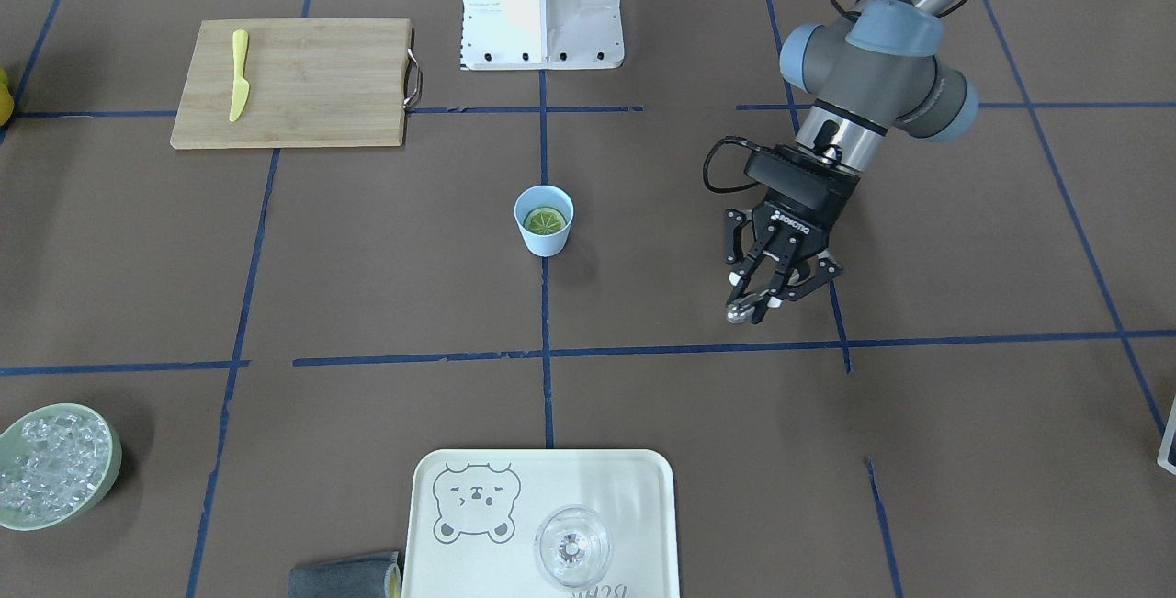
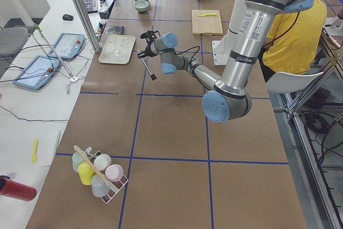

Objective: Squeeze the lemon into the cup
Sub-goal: 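Lift the muddler out of the cup and carry it back to its spot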

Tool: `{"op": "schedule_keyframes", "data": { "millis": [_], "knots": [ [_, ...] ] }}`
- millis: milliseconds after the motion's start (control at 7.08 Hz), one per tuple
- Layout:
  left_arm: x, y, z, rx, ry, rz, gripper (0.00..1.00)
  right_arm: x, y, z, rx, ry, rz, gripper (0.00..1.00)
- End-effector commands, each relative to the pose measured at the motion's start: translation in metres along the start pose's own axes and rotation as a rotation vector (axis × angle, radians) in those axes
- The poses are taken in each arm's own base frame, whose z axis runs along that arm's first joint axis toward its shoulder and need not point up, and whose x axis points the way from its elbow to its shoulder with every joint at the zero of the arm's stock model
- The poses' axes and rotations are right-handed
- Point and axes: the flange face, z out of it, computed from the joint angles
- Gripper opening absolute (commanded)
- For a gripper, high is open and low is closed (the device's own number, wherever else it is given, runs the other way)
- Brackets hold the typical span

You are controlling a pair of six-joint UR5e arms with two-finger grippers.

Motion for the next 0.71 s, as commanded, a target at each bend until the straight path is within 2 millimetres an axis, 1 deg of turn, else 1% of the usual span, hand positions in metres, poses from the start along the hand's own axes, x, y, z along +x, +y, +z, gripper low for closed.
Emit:
{"op": "schedule_keyframes", "data": {
  "millis": [0, 141, 283, 424, 565],
  "knots": [
    [-0.037, -0.004, -0.028, -0.291, -0.132, 0.01, 0.0, -0.001, -0.002, -0.002, 0.004, -0.002, -0.004, 1.0],
    [-0.055, 0.011, -0.026, -0.381, -0.177, -0.015, 0.0, -0.002, -0.002, -0.002, 0.005, -0.002, -0.005, 1.0],
    [-0.07, 0.062, -0.032, -0.448, -0.203, -0.109, 0.0, -0.002, -0.002, -0.003, 0.006, -0.001, -0.006, 1.0],
    [-0.074, 0.102, -0.033, -0.515, -0.21, -0.39, 0.0, -0.001, -0.002, -0.001, 0.035, -0.001, -0.027, 1.0],
    [-0.077, 0.112, -0.033, -0.527, -0.237, -0.493, 0.0, 0.005, -0.002, 0.007, 0.047, -0.003, -0.036, 1.0]
  ]
}}
